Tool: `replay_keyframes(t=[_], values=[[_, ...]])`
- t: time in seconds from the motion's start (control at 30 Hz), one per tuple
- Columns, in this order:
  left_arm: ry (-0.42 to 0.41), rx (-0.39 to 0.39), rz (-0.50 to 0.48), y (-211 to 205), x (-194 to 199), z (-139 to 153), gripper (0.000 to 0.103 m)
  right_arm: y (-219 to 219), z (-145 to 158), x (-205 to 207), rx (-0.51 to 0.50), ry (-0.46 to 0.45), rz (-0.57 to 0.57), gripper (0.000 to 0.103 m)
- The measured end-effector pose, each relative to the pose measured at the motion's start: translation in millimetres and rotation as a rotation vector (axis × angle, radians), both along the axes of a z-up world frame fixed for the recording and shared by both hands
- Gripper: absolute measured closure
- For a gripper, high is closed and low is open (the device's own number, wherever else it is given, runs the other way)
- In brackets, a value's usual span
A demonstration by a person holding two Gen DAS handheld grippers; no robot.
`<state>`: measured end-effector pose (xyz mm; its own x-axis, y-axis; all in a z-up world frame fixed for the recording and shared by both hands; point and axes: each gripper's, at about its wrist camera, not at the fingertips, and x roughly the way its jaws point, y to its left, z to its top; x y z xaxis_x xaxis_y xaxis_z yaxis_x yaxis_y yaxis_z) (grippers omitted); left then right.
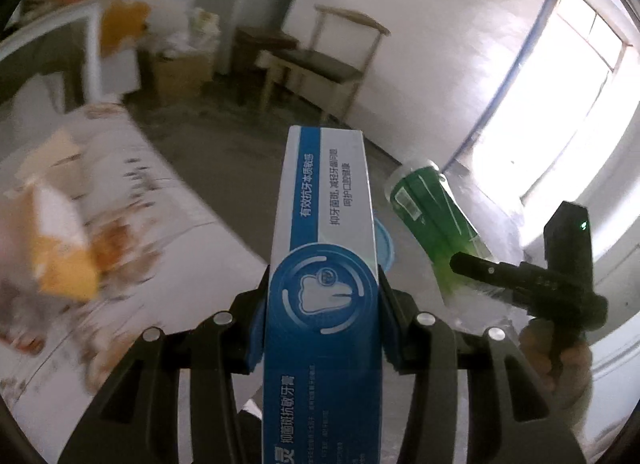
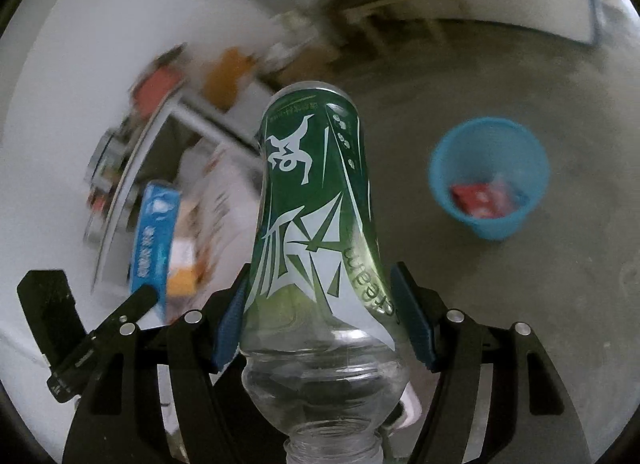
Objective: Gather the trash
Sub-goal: 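Lift the toothpaste box and green bottle and carry both toward the blue basket, then open the right tool over the basket while the left tool opens too, then move both open tools back to the table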
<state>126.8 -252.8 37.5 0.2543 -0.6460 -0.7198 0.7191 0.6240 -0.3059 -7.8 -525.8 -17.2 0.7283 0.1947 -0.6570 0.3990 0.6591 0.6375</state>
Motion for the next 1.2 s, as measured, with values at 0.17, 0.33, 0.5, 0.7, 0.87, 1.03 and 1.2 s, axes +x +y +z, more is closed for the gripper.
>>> replay_keyframes(t=[0.17,0.33,0.5,0.7,0.87,1.03,1.2], values=[[0.083,0.036,-0.088,-70,14,-15,0.058,-50,-42,-7,0.116,0.052,-0.093,0.039],[0.167,0.099,-0.168,-149,25,-43,0.058,-89,-93,10,0.237,0.126,-0.125,0.039],[0.191,0.131,-0.183,-214,40,-64,0.058,-130,-126,37,0.301,0.164,-0.16,0.038],[0.174,0.05,-0.121,-255,61,-63,0.03,-176,-147,72,0.263,0.141,-0.239,0.029],[0.168,0.026,-0.129,-239,55,-63,0.03,-173,-164,68,0.269,0.165,-0.266,0.028],[0.142,0.034,-0.132,-213,52,-65,0.03,-162,-168,51,0.238,0.172,-0.244,0.028],[0.147,0.021,-0.131,-190,48,-58,0.03,-152,-157,35,0.206,0.189,-0.223,0.028]])
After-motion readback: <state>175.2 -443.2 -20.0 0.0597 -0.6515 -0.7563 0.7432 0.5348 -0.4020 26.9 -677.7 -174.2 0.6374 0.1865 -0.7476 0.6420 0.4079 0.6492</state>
